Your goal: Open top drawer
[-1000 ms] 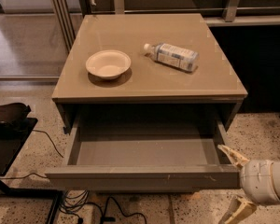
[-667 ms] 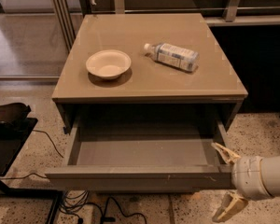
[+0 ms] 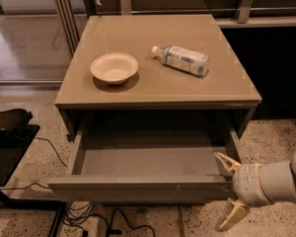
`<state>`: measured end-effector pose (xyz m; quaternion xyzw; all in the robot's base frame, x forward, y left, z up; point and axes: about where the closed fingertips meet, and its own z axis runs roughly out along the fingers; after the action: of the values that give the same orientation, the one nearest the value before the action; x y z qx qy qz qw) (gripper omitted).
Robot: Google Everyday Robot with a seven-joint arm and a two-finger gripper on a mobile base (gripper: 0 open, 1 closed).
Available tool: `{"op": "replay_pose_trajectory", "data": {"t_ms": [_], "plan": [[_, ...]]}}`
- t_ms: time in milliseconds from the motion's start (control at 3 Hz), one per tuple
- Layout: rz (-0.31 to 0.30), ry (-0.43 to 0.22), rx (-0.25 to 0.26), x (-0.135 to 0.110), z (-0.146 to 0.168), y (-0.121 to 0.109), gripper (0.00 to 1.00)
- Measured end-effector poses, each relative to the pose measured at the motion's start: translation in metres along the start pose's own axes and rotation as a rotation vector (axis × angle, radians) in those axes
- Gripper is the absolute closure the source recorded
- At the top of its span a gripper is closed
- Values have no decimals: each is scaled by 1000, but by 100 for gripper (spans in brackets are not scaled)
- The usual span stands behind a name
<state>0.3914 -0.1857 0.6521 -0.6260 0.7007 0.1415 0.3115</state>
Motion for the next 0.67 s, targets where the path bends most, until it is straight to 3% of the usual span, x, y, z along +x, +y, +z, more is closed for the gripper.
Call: {"op": "replay_pose_trajectory", "data": {"t_ms": [667], "plan": [[-10, -9, 10, -4, -11, 0, 42]]}}
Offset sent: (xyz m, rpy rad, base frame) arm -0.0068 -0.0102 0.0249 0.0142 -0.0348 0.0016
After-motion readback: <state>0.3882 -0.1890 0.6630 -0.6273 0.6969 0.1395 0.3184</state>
